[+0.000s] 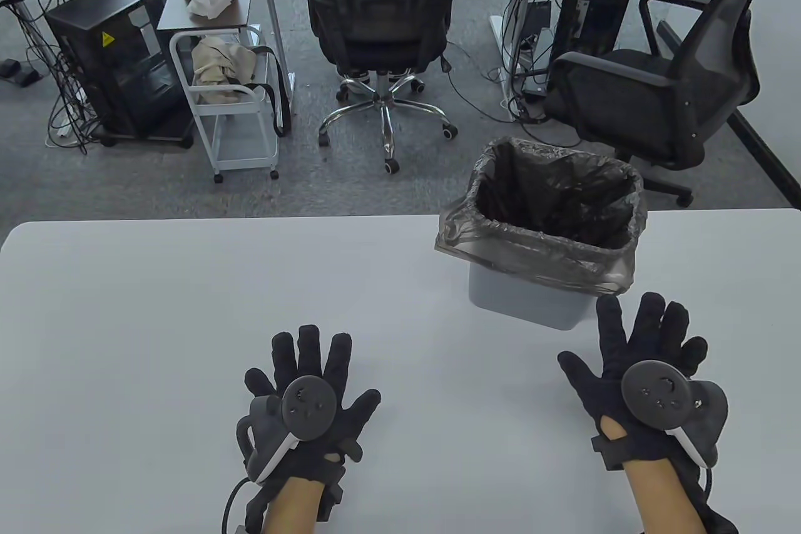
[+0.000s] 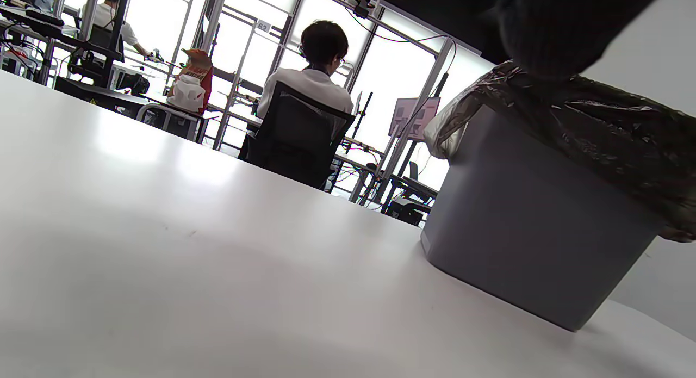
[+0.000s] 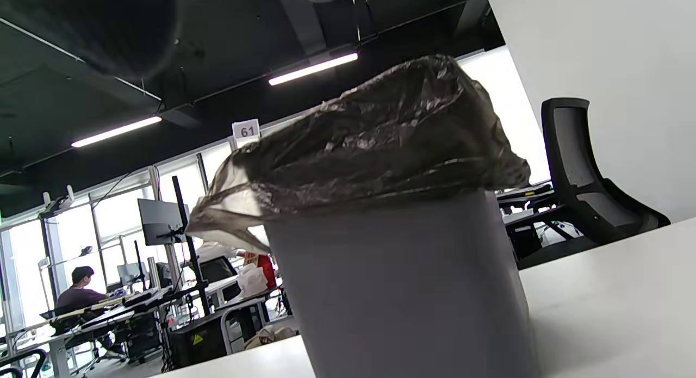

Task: Twist garbage bag top to tighten it

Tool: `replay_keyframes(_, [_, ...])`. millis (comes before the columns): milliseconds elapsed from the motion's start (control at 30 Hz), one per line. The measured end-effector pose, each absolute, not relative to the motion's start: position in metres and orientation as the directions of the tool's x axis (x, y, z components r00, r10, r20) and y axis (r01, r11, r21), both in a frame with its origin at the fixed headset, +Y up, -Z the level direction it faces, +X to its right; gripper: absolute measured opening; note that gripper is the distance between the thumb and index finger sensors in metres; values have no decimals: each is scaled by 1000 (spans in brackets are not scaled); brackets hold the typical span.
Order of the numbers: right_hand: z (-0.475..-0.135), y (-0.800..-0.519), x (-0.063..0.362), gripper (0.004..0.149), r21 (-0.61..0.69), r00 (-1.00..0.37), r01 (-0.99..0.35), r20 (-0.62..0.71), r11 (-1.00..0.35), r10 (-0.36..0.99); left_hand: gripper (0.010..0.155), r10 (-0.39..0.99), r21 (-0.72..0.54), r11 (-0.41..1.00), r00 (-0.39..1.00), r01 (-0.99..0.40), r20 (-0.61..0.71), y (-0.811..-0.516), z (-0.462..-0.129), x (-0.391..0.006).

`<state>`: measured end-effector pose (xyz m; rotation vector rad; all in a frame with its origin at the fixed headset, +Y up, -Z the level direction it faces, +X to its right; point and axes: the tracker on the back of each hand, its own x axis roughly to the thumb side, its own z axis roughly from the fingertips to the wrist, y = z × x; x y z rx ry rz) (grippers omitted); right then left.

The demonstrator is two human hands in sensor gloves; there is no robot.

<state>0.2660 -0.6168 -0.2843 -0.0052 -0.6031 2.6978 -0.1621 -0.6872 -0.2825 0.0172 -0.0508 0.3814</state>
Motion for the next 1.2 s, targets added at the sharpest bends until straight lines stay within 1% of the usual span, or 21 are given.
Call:
replay_keyframes(133, [-305, -603, 277, 89, -435, -931, -349, 58, -830, 361, 87, 376, 13, 926, 925, -377, 51, -687, -284, -163])
replay_keyframes(233, [-322, -599, 283, 89, -435, -932, -341, 37, -834, 361, 87, 391, 5, 920, 920, -391, 33, -689, -284, -167])
replay_keyframes(367, [-344, -602, 287, 91, -398, -919, -363, 3, -842, 395, 87, 404, 5, 915, 915, -404, 17, -691, -285, -171])
replay_keyframes(500, [-364, -612, 289, 92, -344, -916, -365, -35, -865, 400, 86, 419, 6, 908, 908, -419, 12, -690, -285, -173])
replay_keyframes(533, [-368, -615, 291, 91, -349, -913, -368, -41, -862, 407, 86, 420, 8, 907, 907, -421, 12, -690, -285, -173])
replay_keyframes(633, [-374, -619, 294, 84, -405, -894, -393, -42, -826, 446, 86, 425, 11, 905, 905, -425, 8, -690, -284, -174])
replay_keyframes(733, [-378, -617, 295, 76, -458, -881, -412, -20, -787, 473, 86, 436, 17, 900, 900, -436, 4, -689, -283, -175])
replay_keyframes(833, [-382, -615, 296, 67, -516, -895, -378, -9, -769, 445, 85, 445, 18, 895, 896, -445, 0, -690, -283, -175])
replay_keyframes(967, [-388, -613, 297, 59, -548, -891, -377, -5, -747, 454, 85, 452, 22, 892, 892, -452, -1, -690, -283, -176])
replay_keyframes(1067, [-392, -610, 298, 52, -581, -903, -343, -12, -738, 430, 84, 463, 27, 886, 886, -463, -8, -690, -282, -177])
replay_keyframes(1200, [-392, -610, 299, 51, -593, -909, -330, -9, -735, 416, 84, 472, 34, 881, 881, -471, -12, -689, -282, -178])
